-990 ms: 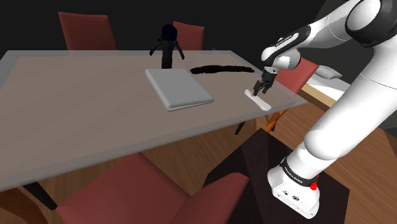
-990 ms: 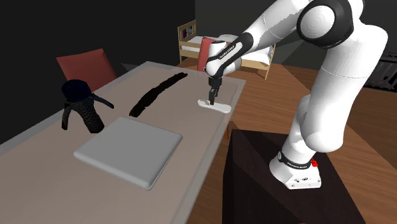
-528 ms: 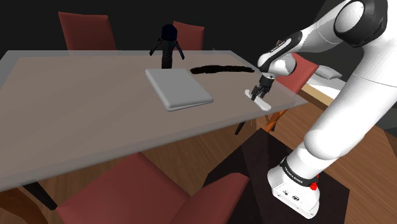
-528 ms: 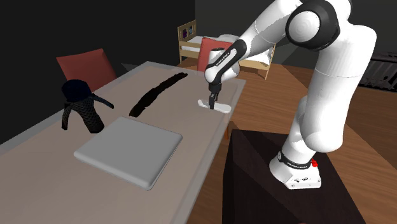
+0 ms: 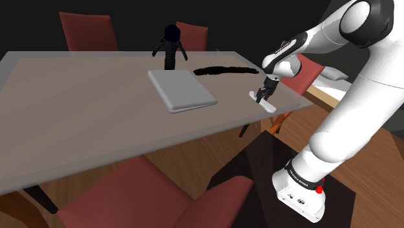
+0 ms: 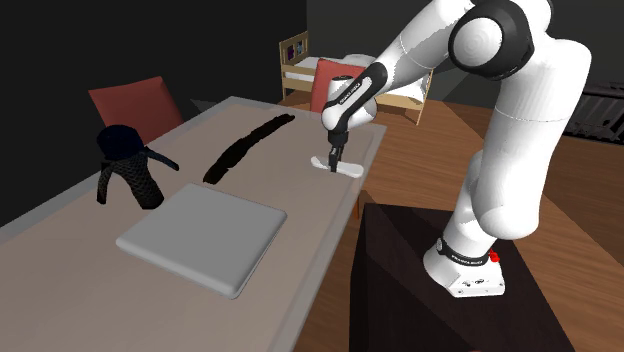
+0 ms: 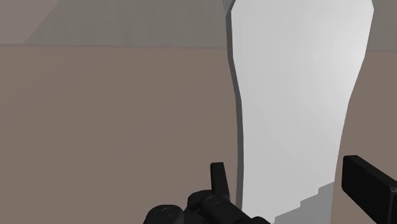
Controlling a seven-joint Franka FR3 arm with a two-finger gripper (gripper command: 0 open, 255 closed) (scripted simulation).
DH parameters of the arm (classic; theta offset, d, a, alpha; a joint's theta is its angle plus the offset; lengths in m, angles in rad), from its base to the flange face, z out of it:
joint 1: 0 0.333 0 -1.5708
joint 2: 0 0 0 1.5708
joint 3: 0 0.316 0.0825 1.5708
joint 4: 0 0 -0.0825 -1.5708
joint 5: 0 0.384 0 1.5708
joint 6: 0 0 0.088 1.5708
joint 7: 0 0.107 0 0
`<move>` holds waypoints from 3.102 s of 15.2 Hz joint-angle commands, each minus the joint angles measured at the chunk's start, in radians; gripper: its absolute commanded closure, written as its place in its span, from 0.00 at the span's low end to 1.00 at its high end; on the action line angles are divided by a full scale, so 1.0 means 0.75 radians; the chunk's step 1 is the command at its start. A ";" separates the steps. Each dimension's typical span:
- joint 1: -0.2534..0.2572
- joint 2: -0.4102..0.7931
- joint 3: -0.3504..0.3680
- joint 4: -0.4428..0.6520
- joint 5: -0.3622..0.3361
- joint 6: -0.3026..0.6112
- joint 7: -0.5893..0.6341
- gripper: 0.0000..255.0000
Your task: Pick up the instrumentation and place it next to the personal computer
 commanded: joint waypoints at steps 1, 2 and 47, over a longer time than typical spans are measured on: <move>0.000 0.000 0.000 0.000 0.000 0.000 0.000 1.00; 0.000 0.000 0.000 0.000 0.000 0.000 0.000 1.00; 0.250 -0.426 0.324 -0.007 -0.209 -0.377 0.731 1.00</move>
